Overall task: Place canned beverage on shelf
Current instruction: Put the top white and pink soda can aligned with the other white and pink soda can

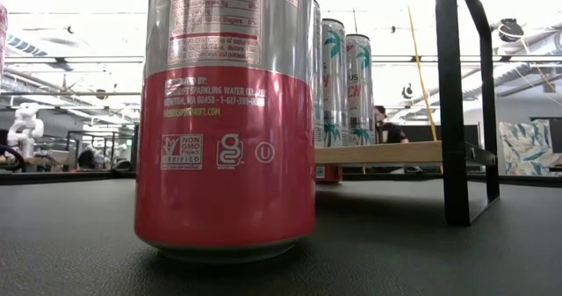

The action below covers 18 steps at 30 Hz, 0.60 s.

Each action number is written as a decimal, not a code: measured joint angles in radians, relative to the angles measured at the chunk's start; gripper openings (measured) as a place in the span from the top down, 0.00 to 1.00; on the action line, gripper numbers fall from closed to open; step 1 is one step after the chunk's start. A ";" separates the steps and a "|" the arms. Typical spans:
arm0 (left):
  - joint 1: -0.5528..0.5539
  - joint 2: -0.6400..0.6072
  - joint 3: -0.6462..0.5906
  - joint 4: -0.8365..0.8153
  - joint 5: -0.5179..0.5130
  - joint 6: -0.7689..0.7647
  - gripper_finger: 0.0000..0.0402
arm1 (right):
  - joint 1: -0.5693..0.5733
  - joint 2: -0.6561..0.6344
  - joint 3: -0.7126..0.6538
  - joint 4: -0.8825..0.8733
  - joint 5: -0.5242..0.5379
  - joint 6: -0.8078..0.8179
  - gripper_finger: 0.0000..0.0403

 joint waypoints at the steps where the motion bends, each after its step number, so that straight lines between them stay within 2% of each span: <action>1: 0.000 -0.013 0.001 0.003 -0.030 -0.045 0.03 | 0.000 -0.008 0.000 -0.004 0.036 0.009 0.34; 8: -0.001 -0.060 0.002 0.087 -0.157 -0.392 0.03 | 0.039 -0.057 0.000 0.008 0.361 0.083 0.33; 18: -0.001 -0.023 0.000 0.165 -0.199 -0.643 0.03 | 0.183 -0.067 0.000 0.082 0.876 0.093 0.33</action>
